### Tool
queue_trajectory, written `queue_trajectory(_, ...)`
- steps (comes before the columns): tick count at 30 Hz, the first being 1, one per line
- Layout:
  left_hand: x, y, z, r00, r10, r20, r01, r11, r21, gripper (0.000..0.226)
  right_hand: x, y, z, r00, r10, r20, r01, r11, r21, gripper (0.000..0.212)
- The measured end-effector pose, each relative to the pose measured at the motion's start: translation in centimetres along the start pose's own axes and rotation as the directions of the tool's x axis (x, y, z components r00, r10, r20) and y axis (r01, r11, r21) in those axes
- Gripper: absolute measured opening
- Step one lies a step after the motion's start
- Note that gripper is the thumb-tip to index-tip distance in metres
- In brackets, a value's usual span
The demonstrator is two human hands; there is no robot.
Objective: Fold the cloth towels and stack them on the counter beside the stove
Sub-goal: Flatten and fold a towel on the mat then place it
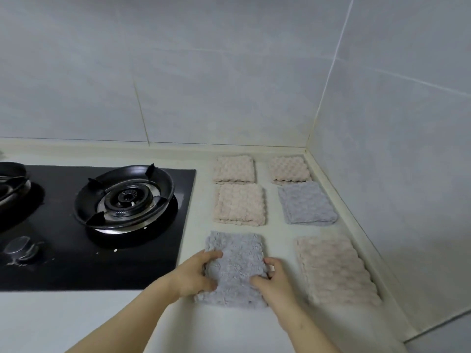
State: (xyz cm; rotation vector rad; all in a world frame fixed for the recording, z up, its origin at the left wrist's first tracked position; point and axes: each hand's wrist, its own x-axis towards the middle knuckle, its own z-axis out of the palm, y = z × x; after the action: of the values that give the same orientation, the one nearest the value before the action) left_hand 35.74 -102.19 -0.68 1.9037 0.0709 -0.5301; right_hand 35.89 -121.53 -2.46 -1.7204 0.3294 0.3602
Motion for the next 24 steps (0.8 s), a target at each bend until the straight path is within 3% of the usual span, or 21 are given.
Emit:
queue_trajectory(3,-0.1,-0.4,0.3,0.998,-0.002,-0.057,0.002,1.000,-0.005,0.066,0.4,0.3,0.1,1.000,0.001,0.023,0.000,0.999,-0.046,0.040)
queue_trajectory(8,-0.8,-1.1,1.2,0.953,-0.020,-0.302,0.086,0.974,0.209,0.068,1.0,1.0,0.8,0.999,-0.040,-0.017,0.038,0.993,-0.108,0.050)
queue_trajectory(11,-1.5,-1.2,1.8,0.933,-0.042,-0.357,0.160,0.939,0.306,0.067,0.6,1.3,1.5,0.991,-0.103,-0.087,0.084,0.976,-0.200,0.055)
queue_trajectory(14,-2.2,-0.8,1.6,0.931,-0.074,-0.356,0.140,0.977,0.161,0.061,-1.1,0.3,2.0,0.977,-0.141,-0.157,0.081,0.937,-0.339,0.063)
queue_trajectory(16,-3.1,-0.5,1.0,0.927,-0.061,-0.371,0.084,0.995,0.047,0.050,-2.6,-0.7,2.3,0.962,-0.186,-0.198,0.056,0.850,-0.524,0.067)
queue_trajectory(18,-4.5,-0.5,0.0,0.903,-0.039,-0.427,0.031,0.999,-0.026,0.043,-4.2,-2.2,3.5,0.939,-0.275,-0.207,0.099,0.792,-0.602,0.065)
queue_trajectory(20,-5.9,-0.4,-1.1,0.876,-0.049,-0.480,0.004,0.996,-0.094,0.039,-5.4,-3.7,5.0,0.934,-0.322,-0.153,0.165,0.772,-0.613,0.057)
queue_trajectory(24,-11.7,-2.0,-5.3,0.791,-0.137,-0.596,-0.048,0.958,-0.284,0.042,-8.5,-6.3,12.6,0.928,-0.355,0.113,0.357,0.760,-0.543,0.037)
